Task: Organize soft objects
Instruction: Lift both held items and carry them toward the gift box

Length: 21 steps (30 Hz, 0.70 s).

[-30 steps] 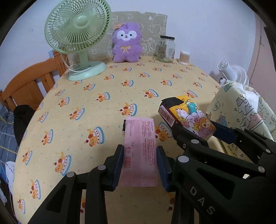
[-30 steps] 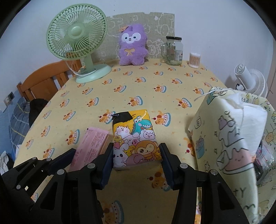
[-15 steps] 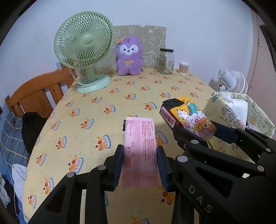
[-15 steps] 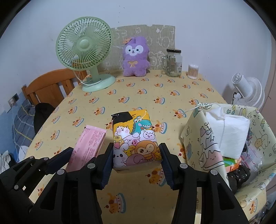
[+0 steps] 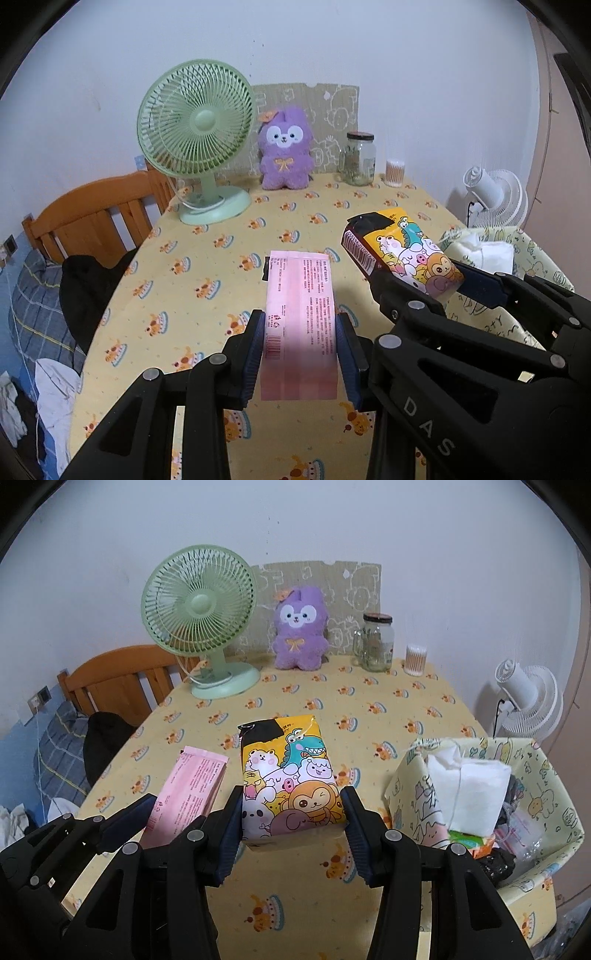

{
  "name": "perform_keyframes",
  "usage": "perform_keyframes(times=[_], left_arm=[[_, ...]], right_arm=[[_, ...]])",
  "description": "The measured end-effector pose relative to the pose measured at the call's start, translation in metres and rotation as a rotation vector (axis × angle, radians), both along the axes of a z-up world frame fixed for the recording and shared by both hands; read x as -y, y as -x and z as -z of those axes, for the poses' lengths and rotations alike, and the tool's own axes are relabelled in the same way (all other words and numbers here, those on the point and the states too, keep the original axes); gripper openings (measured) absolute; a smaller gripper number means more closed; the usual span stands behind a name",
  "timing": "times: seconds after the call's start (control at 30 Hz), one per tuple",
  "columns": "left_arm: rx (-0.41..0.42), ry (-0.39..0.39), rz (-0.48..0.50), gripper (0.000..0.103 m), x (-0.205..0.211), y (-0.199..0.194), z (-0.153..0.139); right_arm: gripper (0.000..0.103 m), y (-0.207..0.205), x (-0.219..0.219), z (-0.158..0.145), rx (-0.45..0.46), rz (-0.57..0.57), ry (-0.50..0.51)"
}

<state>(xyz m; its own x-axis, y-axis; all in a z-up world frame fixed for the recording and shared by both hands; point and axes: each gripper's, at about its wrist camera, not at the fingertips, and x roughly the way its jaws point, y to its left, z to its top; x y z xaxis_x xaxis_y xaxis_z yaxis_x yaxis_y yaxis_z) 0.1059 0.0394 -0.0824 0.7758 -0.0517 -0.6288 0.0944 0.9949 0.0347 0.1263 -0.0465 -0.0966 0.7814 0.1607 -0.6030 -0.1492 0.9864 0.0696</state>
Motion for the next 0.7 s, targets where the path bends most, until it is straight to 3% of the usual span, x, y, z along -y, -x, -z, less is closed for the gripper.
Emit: perform_keyframes(times=[0.7], left_arm=[[0.085, 0.007, 0.037, 0.038, 0.012, 0.009, -0.037]], right_arm=[[0.054, 0.015, 0.012, -0.042, 0.093, 0.021, 0.018]])
